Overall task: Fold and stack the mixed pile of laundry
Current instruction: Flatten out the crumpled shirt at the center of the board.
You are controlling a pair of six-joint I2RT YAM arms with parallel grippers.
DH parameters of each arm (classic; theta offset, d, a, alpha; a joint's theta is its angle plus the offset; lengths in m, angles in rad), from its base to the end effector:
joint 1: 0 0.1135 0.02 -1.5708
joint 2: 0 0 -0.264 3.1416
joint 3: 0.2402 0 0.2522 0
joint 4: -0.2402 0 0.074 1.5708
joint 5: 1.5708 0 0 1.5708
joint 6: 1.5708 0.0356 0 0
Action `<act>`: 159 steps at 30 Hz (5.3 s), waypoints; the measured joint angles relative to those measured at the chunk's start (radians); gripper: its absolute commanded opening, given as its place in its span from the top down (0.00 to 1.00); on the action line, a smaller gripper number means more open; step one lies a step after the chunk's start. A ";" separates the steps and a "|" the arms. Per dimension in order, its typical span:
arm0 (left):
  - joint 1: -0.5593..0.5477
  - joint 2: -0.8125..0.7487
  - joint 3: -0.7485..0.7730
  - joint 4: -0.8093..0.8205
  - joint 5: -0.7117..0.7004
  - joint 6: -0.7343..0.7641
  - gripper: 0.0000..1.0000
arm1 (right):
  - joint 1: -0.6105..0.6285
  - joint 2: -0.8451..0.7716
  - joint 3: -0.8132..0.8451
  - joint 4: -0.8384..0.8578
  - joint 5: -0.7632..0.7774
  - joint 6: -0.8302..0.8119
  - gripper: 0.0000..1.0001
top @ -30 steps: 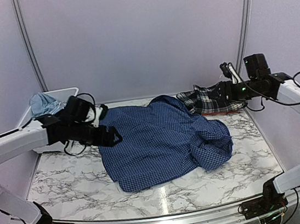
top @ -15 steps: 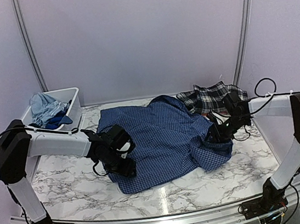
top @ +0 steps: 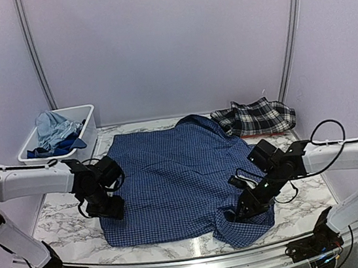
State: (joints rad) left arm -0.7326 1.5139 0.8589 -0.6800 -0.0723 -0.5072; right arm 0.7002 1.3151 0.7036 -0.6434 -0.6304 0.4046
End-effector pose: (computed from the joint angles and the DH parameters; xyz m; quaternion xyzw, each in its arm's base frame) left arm 0.1960 -0.1729 0.1690 0.1074 0.9866 -0.0391 0.1165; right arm 0.1548 0.1579 0.1797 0.1865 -0.9215 -0.3391 0.0333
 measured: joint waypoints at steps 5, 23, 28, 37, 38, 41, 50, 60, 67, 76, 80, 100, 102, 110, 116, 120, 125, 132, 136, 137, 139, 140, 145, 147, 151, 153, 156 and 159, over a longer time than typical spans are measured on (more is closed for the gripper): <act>0.066 -0.098 0.110 -0.058 -0.034 -0.007 0.19 | -0.065 -0.073 0.142 -0.074 -0.017 -0.002 0.38; 0.024 0.233 0.210 0.142 0.121 -0.014 0.34 | -0.299 0.511 0.388 0.115 0.137 -0.130 0.52; 0.024 0.100 0.025 0.175 0.132 -0.072 0.43 | -0.245 0.407 0.245 0.169 0.128 -0.113 0.52; 0.024 -0.180 -0.190 0.099 0.206 -0.144 0.37 | -0.034 0.146 -0.019 0.164 0.039 0.038 0.49; 0.024 -0.192 -0.177 0.087 0.208 -0.138 0.34 | -0.054 0.132 0.002 0.132 0.058 0.032 0.48; 0.023 -0.180 -0.076 0.056 0.203 -0.101 0.24 | -0.145 0.142 0.180 0.045 0.130 -0.035 0.48; 0.074 0.111 0.375 0.040 0.088 0.047 0.03 | -0.236 0.570 1.065 0.014 0.387 -0.295 0.45; 0.259 0.465 0.853 0.029 0.029 0.125 0.01 | -0.236 1.028 1.441 -0.097 0.511 -0.408 0.37; 0.309 0.665 1.010 0.024 0.024 0.153 0.01 | -0.231 1.115 1.494 -0.117 0.615 -0.465 0.37; 0.330 0.846 1.175 -0.004 -0.077 0.187 0.01 | -0.229 1.146 1.512 -0.113 0.727 -0.485 0.81; 0.347 0.888 1.238 -0.005 -0.094 0.193 0.01 | -0.229 1.146 1.526 -0.113 0.730 -0.473 1.00; 0.410 0.902 1.130 0.050 -0.029 0.197 1.00 | -0.435 0.901 1.317 0.045 0.443 -0.278 1.00; 0.416 0.870 1.082 0.053 -0.037 0.193 1.00 | -0.468 0.872 1.256 0.074 0.410 -0.253 1.00; 0.427 0.747 0.900 0.030 -0.129 0.174 1.00 | -0.508 0.863 1.192 0.094 0.365 -0.209 1.00; 0.436 0.716 0.882 0.033 -0.108 0.176 1.00 | -0.511 0.882 1.260 0.114 0.318 -0.190 1.00; 0.436 0.711 0.882 0.061 -0.054 0.185 0.89 | -0.513 0.944 1.411 0.112 0.279 -0.192 1.00; 0.437 0.698 0.871 0.089 -0.029 0.200 0.34 | -0.513 0.986 1.472 0.105 0.235 -0.196 1.00; 0.437 0.705 0.937 0.106 -0.026 0.205 0.32 | -0.507 0.986 1.396 0.100 0.214 -0.209 1.00; 0.438 0.748 1.037 0.129 -0.024 0.201 0.27 | -0.505 0.986 1.387 0.097 0.213 -0.217 1.00; 0.439 0.762 1.057 0.134 -0.024 0.200 0.26 | -0.504 0.986 1.387 0.097 0.212 -0.218 1.00; 0.440 0.797 1.096 0.135 -0.024 0.198 0.26 | -0.502 0.986 1.387 0.097 0.213 -0.219 1.00; 0.441 0.812 1.109 0.136 -0.025 0.199 0.26 | -0.502 0.986 1.387 0.097 0.213 -0.219 1.00; 0.441 0.881 1.137 0.126 -0.032 0.201 0.30 | -0.501 0.986 1.387 0.096 0.222 -0.222 1.00; 0.441 0.895 1.135 0.119 -0.038 0.202 0.44 | -0.501 0.986 1.390 0.095 0.227 -0.222 1.00; 0.441 0.898 1.135 0.105 -0.045 0.215 0.81 | -0.501 0.987 1.408 0.092 0.241 -0.222 1.00; 0.442 0.898 1.135 0.104 -0.048 0.216 0.94 | -0.501 0.992 1.432 0.088 0.249 -0.222 1.00; 0.443 0.901 1.150 0.093 -0.063 0.215 1.00 | -0.502 1.021 1.511 0.087 0.259 -0.222 1.00; 0.444 0.917 1.216 0.084 -0.081 0.214 1.00 | -0.502 1.060 1.584 0.095 0.269 -0.217 1.00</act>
State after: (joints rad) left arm -0.2890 2.4313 2.0747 -0.5961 -0.1532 -0.2928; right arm 0.1978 2.3749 2.2871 -0.5488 -0.3614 0.1879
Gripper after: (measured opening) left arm 0.006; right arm 0.004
